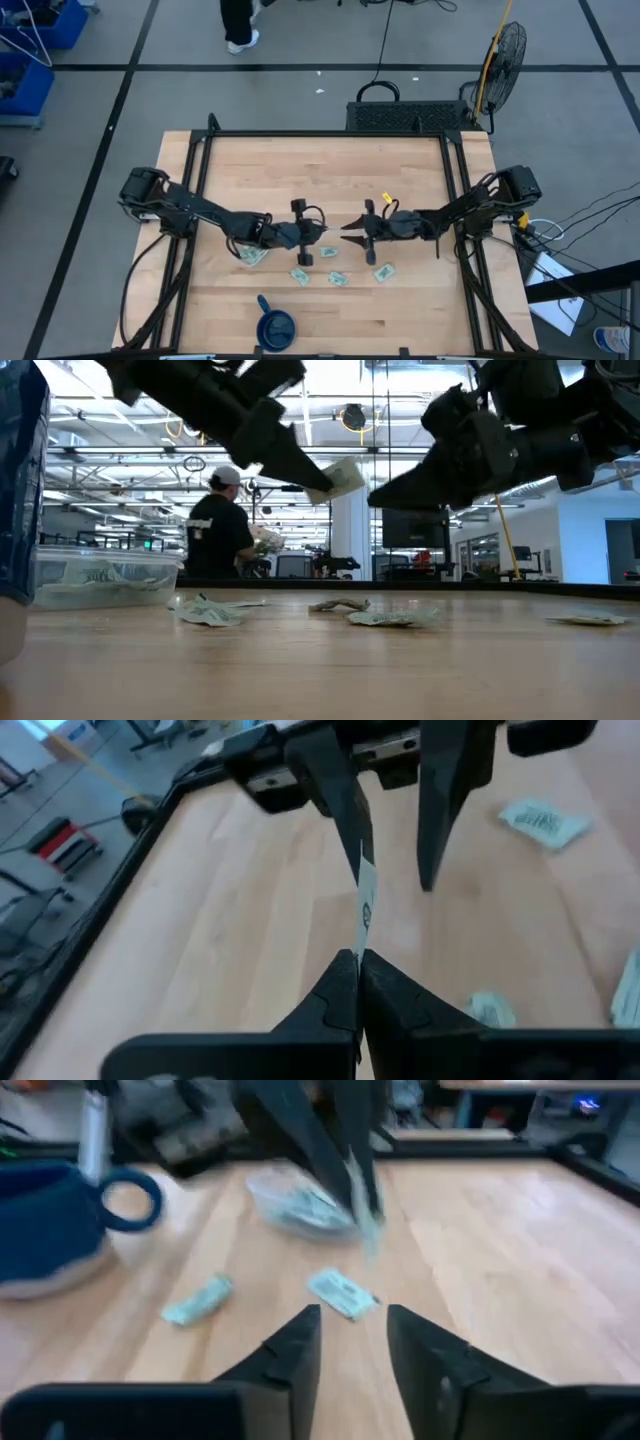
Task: Pick and place Stevia / Truvia into bins
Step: Put the stevia packet into the transparent container
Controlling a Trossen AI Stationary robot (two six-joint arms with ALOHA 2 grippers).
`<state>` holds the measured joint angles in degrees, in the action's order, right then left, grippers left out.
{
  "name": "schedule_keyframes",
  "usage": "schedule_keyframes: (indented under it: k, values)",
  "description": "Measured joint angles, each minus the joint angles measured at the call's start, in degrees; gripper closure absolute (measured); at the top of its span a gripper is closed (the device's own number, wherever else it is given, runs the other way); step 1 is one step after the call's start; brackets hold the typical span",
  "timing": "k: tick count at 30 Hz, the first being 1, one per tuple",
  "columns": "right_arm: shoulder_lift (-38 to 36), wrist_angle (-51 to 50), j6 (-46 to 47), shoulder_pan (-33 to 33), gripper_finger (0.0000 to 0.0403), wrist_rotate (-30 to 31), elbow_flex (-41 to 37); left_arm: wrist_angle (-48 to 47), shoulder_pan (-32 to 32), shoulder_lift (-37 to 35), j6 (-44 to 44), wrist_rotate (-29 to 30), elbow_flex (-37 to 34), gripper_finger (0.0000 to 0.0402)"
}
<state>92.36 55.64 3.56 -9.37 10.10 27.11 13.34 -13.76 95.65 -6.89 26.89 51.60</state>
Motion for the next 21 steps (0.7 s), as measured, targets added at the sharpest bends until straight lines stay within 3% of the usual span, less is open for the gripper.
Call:
schedule_keyframes:
  k: [4, 11, 17, 21]
  values:
    - [0.0, -2.8, 0.7, 0.0, 0.0267, 0.5, 0.0, -10.4, -1.9, -5.5, 6.0, 2.9, 0.1, 0.0397]
    - [0.0, -2.4, 0.7, 0.0, 0.0258, 0.3, 0.0, -36.0, -6.8, -15.7, 30.9, 4.5, 0.1, 0.0397]
    - [0.0, -4.9, 0.7, -0.5, 0.0262, 0.2, 0.0, -59.2, -12.6, -15.9, 57.8, 5.4, 0.0, 0.0394]
    - [0.0, -5.5, 0.3, -0.5, 0.0261, 0.1, 0.0, -68.3, -16.0, -14.0, 67.7, 2.9, 0.0, 0.0397]
